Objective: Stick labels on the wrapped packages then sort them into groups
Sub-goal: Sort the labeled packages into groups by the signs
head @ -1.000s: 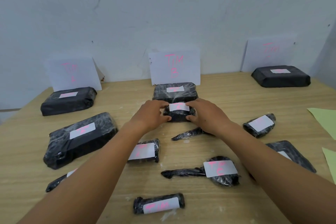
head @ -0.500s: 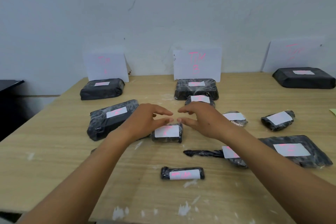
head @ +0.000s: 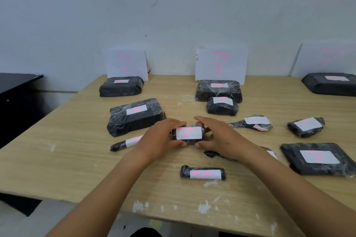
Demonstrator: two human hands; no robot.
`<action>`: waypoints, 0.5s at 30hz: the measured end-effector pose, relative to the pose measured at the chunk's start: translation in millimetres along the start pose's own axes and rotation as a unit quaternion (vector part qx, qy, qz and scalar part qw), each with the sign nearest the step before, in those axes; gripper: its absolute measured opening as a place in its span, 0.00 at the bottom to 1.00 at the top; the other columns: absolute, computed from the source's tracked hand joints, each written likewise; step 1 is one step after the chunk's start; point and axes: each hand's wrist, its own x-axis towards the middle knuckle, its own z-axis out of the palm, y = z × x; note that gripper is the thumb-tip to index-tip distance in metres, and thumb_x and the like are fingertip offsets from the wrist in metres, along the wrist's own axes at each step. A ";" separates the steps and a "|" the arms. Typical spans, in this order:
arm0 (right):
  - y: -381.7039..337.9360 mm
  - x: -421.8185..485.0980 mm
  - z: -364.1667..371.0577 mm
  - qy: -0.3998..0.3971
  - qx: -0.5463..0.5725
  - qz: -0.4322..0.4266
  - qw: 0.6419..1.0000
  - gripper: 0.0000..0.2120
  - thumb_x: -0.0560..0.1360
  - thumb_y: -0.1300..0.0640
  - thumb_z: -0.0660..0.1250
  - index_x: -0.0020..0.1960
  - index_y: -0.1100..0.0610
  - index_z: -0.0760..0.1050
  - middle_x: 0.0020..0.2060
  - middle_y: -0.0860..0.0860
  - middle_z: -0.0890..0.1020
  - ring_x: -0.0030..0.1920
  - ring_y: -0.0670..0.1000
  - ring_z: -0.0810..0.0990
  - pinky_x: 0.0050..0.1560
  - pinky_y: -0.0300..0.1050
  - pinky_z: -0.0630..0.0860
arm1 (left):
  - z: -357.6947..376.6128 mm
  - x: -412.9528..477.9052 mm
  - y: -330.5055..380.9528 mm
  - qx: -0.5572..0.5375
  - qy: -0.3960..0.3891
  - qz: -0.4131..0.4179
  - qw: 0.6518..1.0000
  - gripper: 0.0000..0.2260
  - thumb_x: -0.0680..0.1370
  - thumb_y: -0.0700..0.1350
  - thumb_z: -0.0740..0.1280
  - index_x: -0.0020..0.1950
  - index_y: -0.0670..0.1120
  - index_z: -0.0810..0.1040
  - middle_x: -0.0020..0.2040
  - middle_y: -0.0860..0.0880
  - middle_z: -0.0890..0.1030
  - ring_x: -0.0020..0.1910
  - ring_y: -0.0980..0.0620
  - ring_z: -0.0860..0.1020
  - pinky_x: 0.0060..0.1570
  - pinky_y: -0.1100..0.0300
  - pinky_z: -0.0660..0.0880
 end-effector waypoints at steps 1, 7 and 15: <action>1.1 -2.5 0.3 -0.006 0.007 0.008 1.000 0.40 0.71 0.47 0.72 0.76 0.47 0.55 0.70 0.43 0.67 0.65 0.46 0.69 0.62 0.40 0.66 | 0.7 -4.6 1.3 0.007 0.011 0.003 1.000 0.27 0.70 0.51 0.75 0.68 0.51 0.73 0.64 0.55 0.76 0.62 0.56 0.74 0.62 0.61 0.69; 4.4 -10.8 5.5 -0.055 -0.037 0.000 0.998 0.26 0.71 0.41 0.70 0.65 0.48 0.70 0.61 0.44 0.73 0.63 0.48 0.72 0.59 0.41 0.69 | 6.8 -40.6 4.2 0.013 0.069 -0.006 0.998 0.26 0.71 0.53 0.73 0.67 0.54 0.73 0.64 0.57 0.75 0.63 0.60 0.71 0.61 0.67 0.65; -28.4 5.6 24.5 -0.120 -0.114 -0.039 0.985 0.25 0.70 0.39 0.69 0.61 0.52 0.77 0.61 0.48 0.77 0.59 0.51 0.75 0.59 0.51 0.74 | -6.2 -85.8 -13.3 -0.040 0.110 -0.082 0.990 0.26 0.68 0.53 0.76 0.64 0.58 0.73 0.57 0.65 0.73 0.57 0.65 0.71 0.56 0.70 0.70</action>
